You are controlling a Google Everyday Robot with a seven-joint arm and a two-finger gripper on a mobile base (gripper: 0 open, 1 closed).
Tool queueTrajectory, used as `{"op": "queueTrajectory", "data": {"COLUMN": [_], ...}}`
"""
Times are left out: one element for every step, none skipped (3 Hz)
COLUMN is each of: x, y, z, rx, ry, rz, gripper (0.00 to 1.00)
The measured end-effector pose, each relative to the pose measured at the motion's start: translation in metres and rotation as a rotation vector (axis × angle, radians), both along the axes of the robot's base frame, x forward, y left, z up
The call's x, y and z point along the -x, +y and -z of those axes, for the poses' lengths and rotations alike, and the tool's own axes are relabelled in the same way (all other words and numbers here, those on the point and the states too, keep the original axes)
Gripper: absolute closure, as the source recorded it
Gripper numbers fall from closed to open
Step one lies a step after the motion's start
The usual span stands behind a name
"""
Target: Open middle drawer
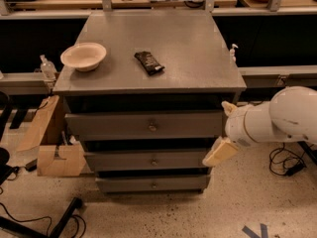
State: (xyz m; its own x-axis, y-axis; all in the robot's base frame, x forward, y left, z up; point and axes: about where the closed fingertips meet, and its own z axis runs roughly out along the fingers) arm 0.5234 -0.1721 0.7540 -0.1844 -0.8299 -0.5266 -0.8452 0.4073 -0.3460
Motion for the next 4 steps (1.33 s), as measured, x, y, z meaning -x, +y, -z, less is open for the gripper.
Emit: {"op": "queueTrajectory", "data": {"x": [0.000,0.010,0.012,0.001], "y": [0.003,0.007,0.005,0.010], "z": [0.017,0.063,0.130,0.172], "rx": [0.011,-0.025,-0.018,0.020], "ry": [0.010,0.013,-0.051,-0.078], "rz": [-0.004,-0.024,-0.121,-0.190], "gripper": [0.00,0.00,0.00,0.00]}}
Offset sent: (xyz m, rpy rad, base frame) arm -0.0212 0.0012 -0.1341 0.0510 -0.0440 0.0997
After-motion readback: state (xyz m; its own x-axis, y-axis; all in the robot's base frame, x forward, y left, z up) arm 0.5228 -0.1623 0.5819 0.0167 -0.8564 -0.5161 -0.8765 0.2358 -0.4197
